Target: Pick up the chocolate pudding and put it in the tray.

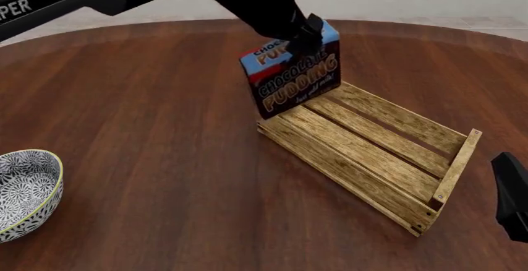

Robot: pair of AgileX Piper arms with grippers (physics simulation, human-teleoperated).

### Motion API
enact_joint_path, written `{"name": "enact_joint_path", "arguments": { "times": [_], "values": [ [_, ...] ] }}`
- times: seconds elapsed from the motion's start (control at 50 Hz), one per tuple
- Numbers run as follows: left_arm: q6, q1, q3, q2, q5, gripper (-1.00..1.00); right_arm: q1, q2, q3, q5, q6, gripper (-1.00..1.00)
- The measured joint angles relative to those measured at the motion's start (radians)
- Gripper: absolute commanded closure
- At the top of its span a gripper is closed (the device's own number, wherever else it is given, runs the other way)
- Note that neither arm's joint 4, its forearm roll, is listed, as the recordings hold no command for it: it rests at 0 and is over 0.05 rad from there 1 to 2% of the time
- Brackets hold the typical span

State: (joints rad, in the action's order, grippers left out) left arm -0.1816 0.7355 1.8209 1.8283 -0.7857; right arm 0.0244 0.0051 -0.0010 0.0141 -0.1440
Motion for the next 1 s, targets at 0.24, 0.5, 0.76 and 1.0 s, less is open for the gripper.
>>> {"name": "enact_joint_path", "arguments": {
  "times": [0.24,0.5,0.76,1.0],
  "values": [
    [-0.011,0.030,0.134,0.088,-0.052,1.00,0.003,-0.002,0.000,-0.001,-0.002,-1.00],
    [-0.023,0.059,0.246,0.163,-0.099,1.00,0.003,-0.003,0.000,-0.002,-0.004,-1.00],
    [-0.034,0.078,0.372,0.246,-0.158,1.00,-0.004,-0.004,-0.001,-0.003,-0.001,-1.00],
    [-0.037,0.099,0.543,0.348,-0.233,1.00,-0.011,-0.004,-0.001,-0.005,0.002,-1.00]
  ]
}}
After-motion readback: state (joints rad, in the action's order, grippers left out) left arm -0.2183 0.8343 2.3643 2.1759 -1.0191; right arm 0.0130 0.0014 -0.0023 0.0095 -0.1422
